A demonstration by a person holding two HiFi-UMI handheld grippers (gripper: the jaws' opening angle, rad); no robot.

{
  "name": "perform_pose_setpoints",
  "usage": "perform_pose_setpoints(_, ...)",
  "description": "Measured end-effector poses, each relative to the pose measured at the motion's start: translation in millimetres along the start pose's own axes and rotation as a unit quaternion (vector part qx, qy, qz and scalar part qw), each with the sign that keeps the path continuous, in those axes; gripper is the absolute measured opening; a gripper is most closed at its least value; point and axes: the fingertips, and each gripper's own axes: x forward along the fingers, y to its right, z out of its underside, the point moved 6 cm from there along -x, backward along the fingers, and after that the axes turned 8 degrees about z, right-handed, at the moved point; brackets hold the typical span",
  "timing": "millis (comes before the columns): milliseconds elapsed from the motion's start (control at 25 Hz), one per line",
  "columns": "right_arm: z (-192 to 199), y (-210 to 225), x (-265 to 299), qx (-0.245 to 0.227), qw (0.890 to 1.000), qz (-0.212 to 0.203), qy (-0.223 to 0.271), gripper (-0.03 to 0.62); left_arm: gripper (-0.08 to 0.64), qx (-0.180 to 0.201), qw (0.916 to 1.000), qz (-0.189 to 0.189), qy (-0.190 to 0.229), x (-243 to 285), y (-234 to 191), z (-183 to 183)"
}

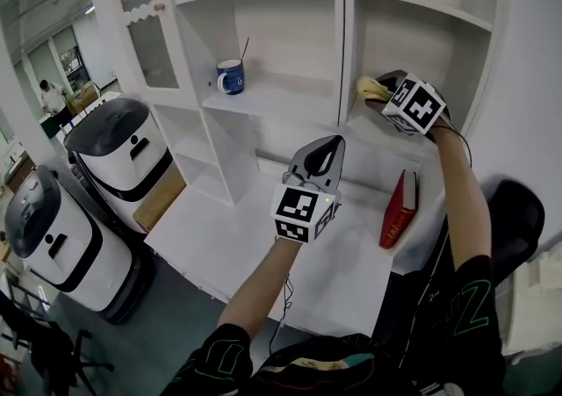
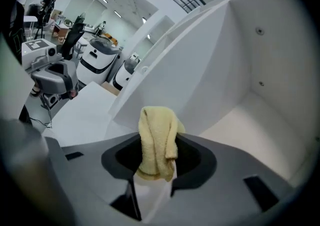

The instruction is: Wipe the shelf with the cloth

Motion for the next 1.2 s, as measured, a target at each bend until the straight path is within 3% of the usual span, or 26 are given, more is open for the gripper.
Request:
perform_pose_setpoints(120, 1.5, -6.4, 14.8, -0.017, 0.999, -0.041, -0.03, 0.166, -0.003, -0.005, 1.0, -0.005, -0.004, -5.6, -2.5, 4.4)
perform_pose_setpoints(280, 4.6, -6.4, 25.7, -0.011, 0.997, -0.062, -0.048, 0.164, -0.003, -0.01, 0.9998, -0.014, -0.005, -11.0, -7.0, 6.3)
perform_pose_setpoints(480, 2.1, -19.3, 13.3, 0.01, 0.995, -0.097, -0.02, 0.164, -0.003, -0.015, 0.9998, -0.014, -0.003, -10.6, -7.9, 9.0)
perform_pose_setpoints(880, -13.6, -51.9, -20.7, -0.038, 0.99, -0.131, 0.032, 0.164, -0.003, -0.022, 0.9996, 0.014, -0.009, 7.1, 6.6, 18.8)
perform_pose_setpoints(1080, -18.7, -62.5, -39.7, 0.0, 0.985, -0.133, 0.107, 0.164, -0.003, -0.038, 0.9992, -0.009, -0.004, -9.0, -5.5, 20.3)
perform_pose_setpoints(1200, -29.9, -73.9, -58.2, 0.057, 0.966, -0.141, 0.208, 0.164, -0.003, -0.045, 0.998, -0.044, -0.003, -28.4, -21.8, 22.7)
